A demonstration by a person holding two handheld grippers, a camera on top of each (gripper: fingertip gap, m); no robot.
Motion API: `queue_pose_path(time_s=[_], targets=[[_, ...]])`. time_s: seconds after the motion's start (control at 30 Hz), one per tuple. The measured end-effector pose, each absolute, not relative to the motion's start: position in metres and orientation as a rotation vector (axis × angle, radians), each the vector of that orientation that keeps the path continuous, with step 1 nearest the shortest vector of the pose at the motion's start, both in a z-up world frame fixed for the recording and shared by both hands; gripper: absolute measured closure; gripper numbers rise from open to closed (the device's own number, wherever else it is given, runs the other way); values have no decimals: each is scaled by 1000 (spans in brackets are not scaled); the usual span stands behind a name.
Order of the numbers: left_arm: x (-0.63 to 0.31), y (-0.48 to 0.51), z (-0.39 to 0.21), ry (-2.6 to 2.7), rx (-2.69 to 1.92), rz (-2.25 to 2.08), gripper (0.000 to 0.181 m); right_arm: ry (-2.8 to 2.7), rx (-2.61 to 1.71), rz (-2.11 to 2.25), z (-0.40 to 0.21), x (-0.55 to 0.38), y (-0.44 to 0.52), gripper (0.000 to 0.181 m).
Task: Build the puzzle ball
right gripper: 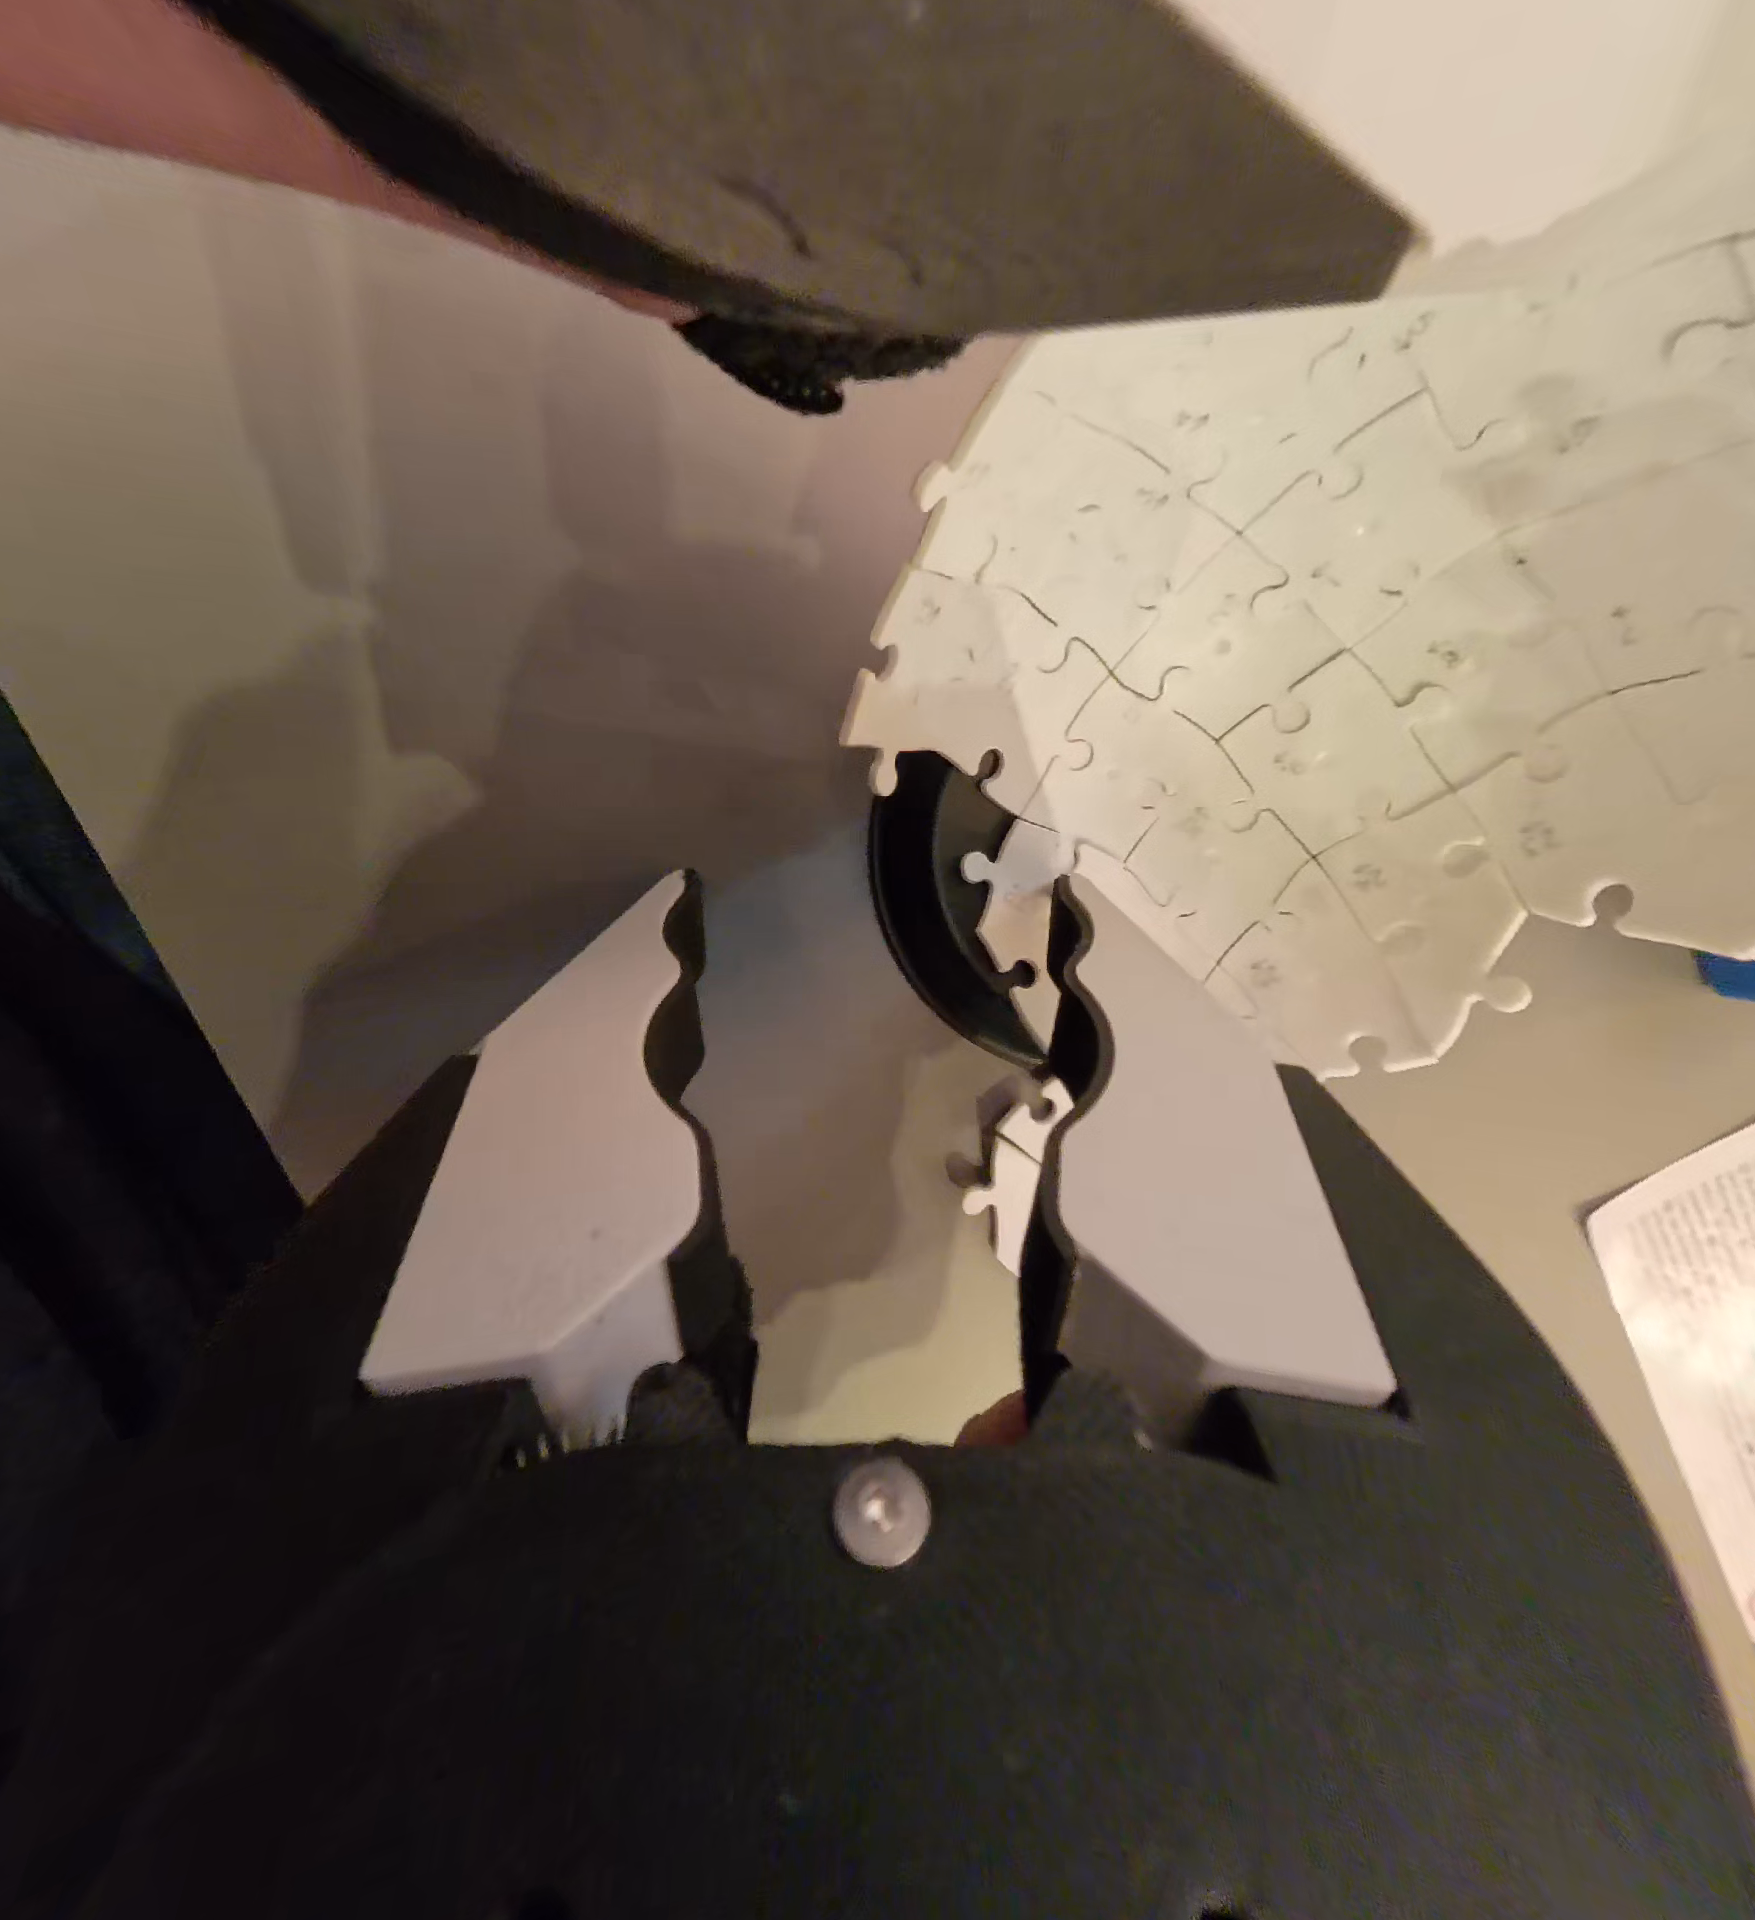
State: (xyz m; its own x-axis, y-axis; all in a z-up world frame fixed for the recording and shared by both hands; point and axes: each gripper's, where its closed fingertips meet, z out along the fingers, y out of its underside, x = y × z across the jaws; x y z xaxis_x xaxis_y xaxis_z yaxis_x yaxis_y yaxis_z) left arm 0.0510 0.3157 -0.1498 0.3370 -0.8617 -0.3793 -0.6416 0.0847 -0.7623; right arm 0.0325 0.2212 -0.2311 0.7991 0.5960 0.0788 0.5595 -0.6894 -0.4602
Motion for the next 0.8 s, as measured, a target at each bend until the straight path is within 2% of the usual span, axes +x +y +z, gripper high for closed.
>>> queue_pose_path(time_s=[0.2,0.37,0.6,0.8], targets=[[51,315,-148,1378,-1623,-282,179,-850,-2539,122,-232,31,222,109],[51,316,-146,1373,-1616,-275,179,-915,-2517,123,-233,25,221,96],[51,315,-146,1375,-1615,-278,179,-954,-2483,122,-233,26,222,102],[52,315,-146,1374,-1611,-275,179,-960,-2480,141,-234,24,221,99]])
